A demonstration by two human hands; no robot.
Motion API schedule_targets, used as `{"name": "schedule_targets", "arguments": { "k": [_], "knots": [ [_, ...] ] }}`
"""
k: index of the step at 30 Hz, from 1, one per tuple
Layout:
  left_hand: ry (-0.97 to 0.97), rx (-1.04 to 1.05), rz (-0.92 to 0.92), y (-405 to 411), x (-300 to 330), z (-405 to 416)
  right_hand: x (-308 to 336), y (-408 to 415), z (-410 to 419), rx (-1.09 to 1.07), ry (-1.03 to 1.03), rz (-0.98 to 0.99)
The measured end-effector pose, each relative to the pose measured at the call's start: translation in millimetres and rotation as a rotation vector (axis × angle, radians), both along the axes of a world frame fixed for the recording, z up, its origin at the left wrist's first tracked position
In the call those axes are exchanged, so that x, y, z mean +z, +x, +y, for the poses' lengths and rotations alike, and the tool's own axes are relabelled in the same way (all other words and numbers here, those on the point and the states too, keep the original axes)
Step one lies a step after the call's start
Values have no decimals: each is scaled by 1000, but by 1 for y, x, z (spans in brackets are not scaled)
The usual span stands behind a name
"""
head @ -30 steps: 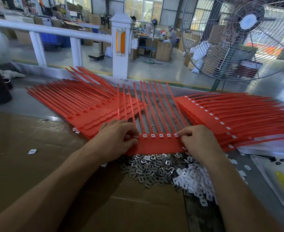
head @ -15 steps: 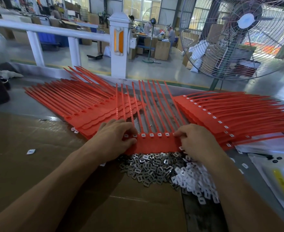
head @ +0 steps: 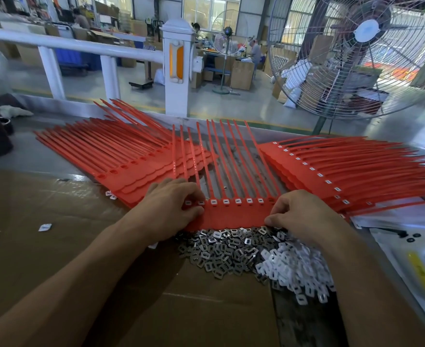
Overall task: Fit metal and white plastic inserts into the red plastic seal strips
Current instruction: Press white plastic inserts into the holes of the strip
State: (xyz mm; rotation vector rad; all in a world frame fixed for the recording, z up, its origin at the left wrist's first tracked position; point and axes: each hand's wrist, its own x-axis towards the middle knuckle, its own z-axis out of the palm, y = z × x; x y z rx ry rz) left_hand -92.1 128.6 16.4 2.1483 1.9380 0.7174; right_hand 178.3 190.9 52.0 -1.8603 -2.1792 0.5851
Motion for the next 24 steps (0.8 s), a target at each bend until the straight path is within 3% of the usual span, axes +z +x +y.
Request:
{"name": "schedule_targets", "arguments": {
  "k": [4,10,24],
  "knots": [
    [10,-3,13,0,0,0,-4,3,2,-34,-17,142],
    [12,-3,10,0,-1,0,-13,4,16,-156,171,369],
    [1,2,8,0,-1,0,-27,-3,32,-135,239,310]
  ]
}}
